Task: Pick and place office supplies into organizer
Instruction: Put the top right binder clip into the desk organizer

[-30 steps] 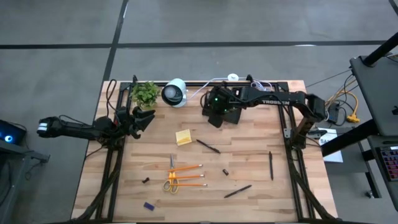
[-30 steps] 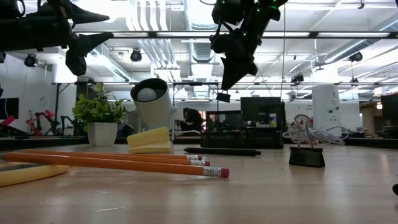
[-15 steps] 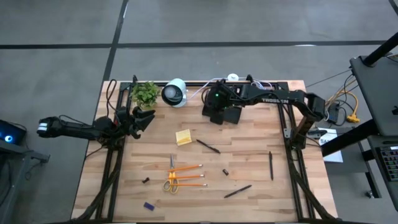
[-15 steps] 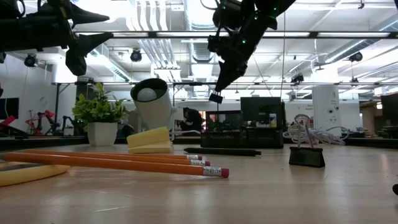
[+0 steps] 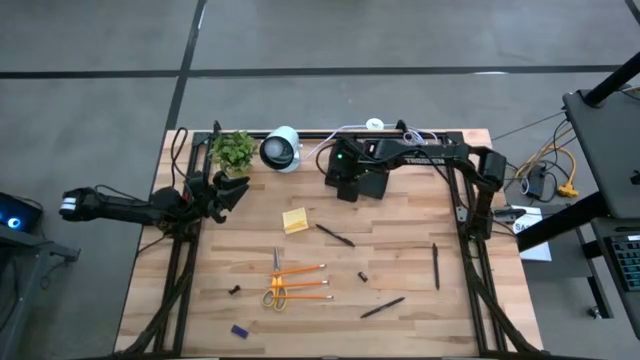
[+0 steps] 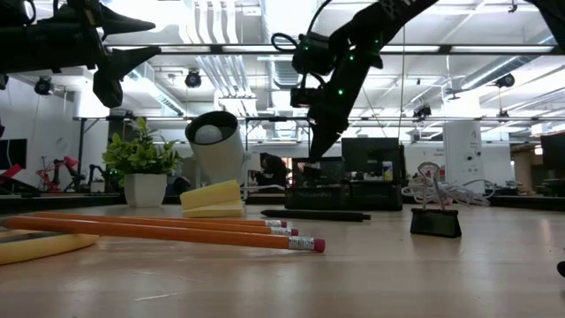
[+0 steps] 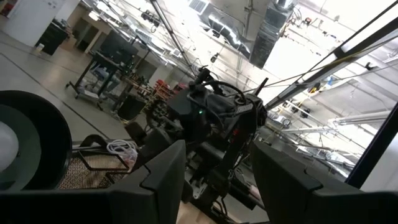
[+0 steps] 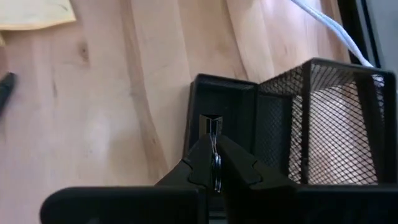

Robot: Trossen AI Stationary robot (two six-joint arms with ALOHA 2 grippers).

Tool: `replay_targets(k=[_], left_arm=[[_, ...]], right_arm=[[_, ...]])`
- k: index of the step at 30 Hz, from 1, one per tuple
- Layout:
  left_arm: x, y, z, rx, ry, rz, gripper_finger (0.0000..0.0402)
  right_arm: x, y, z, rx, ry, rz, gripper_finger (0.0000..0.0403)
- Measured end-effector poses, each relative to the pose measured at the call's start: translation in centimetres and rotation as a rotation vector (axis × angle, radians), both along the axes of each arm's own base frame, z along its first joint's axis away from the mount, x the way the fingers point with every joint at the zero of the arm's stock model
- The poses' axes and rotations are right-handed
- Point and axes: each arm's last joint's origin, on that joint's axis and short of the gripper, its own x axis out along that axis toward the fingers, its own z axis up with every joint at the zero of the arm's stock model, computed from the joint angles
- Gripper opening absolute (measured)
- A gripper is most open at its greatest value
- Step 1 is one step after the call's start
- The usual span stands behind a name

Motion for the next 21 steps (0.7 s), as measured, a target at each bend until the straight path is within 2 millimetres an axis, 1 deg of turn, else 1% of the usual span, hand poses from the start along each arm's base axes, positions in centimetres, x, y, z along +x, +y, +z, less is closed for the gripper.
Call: replay_targets(k=[9, 15, 21], left_arm=[[0.0, 0.0, 0.0, 0.0, 0.0, 0.001, 0.0167], [0.0, 0.0, 0.0, 0.001, 0.001, 0.001, 0.0167], [0.0, 0.0, 0.0, 0.001, 0.001, 0.001, 0.0167]], right_arm=[[-0.6, -1.4, 0.1, 0.014, -0.003, -0.041, 0.0008], [-0.8, -1.3, -0.2, 0.045, 0.01, -0.053, 0.0008], [-1.2, -1.2, -0.9, 0.054, 0.036, -0.06, 0.0008]])
